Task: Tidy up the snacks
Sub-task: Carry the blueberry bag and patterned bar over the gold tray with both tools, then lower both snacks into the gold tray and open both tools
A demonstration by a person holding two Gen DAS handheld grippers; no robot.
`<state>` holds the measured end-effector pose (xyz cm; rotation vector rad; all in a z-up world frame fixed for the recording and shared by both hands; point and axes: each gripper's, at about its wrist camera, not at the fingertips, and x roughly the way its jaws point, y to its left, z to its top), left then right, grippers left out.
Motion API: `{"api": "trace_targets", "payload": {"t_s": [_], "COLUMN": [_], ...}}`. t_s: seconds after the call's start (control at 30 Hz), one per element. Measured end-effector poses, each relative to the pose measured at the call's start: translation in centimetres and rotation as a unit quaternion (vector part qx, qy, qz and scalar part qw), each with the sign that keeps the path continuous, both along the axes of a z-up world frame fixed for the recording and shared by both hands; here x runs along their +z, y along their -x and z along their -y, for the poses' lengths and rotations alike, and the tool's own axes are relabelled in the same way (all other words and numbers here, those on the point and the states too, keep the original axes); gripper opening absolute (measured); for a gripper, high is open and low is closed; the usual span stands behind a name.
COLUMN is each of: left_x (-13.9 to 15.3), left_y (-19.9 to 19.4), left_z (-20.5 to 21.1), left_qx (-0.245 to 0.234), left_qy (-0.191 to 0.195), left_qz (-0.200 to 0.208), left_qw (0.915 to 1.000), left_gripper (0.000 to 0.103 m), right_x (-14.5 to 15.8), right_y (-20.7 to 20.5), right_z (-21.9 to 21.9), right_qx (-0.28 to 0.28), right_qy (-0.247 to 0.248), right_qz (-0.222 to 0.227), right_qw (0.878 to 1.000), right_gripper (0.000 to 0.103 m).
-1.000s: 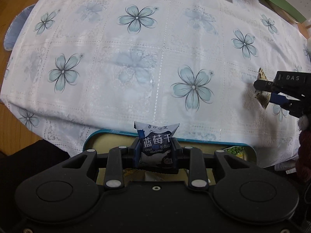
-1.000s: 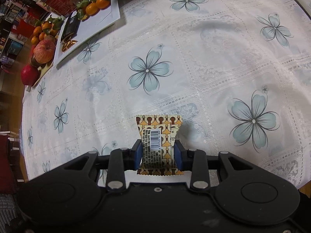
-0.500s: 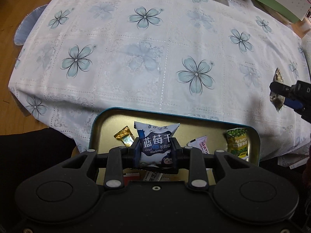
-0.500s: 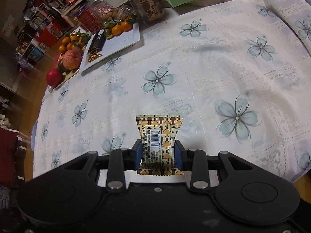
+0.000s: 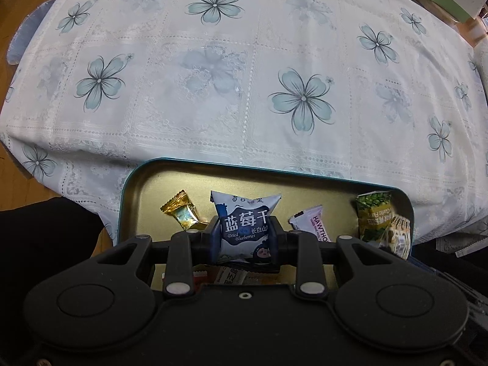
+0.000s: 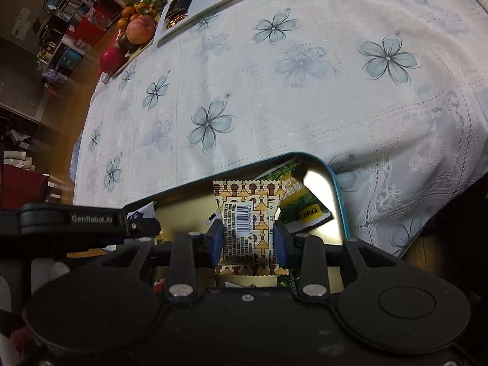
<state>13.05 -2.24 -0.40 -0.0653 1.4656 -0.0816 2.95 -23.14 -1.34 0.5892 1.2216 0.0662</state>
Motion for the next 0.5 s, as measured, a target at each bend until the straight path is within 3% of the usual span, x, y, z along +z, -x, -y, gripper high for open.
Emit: {"api": "trace_targets", "payload": {"t_s": [0.5], "left_x": [-0.1], "left_y": [0.0], "left_z": [-0.6], "left_qx": [-0.012], "left_qy": [-0.012], "left_qz": [0.021], "left_qw": [0.9996], "left_gripper": [0.043], "right_x": [0.3], "right_y": [-0.7], "right_z": [-2.5], "right_qx": [0.014], "right_qy": [0.042], "right_qz": [0.005], "right_qw": [0.999], "right_gripper": [0.037]}}
